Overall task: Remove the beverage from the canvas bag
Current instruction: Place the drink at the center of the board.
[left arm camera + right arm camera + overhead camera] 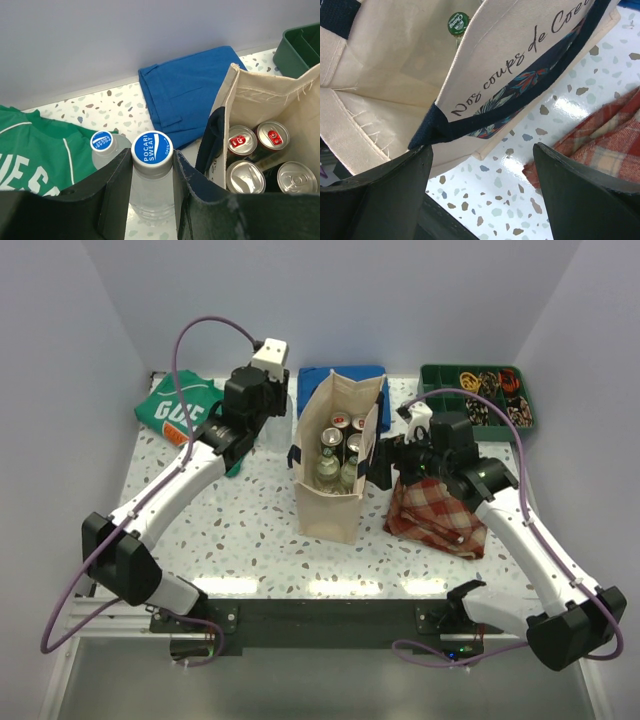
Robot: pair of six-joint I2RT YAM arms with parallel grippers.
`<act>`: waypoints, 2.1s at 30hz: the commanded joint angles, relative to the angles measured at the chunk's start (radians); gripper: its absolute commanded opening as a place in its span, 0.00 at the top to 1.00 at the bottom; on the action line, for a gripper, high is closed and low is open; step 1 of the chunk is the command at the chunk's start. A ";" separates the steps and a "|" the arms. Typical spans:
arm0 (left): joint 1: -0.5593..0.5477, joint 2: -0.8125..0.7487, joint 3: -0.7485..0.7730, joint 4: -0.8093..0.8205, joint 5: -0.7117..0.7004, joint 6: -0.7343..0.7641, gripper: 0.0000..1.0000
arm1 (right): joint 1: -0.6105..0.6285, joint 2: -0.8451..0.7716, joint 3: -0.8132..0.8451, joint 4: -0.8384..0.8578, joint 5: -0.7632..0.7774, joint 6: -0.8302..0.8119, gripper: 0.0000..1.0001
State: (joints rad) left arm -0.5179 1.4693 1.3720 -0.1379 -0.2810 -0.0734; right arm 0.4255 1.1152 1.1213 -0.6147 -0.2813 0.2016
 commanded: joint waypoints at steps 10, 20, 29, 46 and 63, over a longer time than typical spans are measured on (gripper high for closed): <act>0.024 0.086 -0.042 0.443 0.088 -0.017 1.00 | 0.002 -0.023 0.000 0.012 0.004 0.005 0.15; 0.039 0.152 -0.108 0.575 0.059 -0.011 1.00 | 0.002 -0.041 0.011 -0.005 0.021 0.002 0.15; 0.062 0.192 -0.113 0.613 0.075 -0.020 1.00 | 0.001 -0.046 0.017 -0.017 0.033 0.001 0.14; 0.064 0.214 -0.122 0.609 0.092 -0.025 0.90 | 0.001 -0.049 0.009 -0.019 0.045 -0.005 0.14; 0.064 0.192 -0.117 0.554 0.068 -0.017 0.39 | 0.001 -0.061 0.008 -0.013 0.039 0.002 0.12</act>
State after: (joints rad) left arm -0.4603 1.7134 1.2293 0.3439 -0.1905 -0.0910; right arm 0.4255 1.0798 1.1213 -0.6380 -0.2520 0.2012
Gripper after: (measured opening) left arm 0.589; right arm 0.873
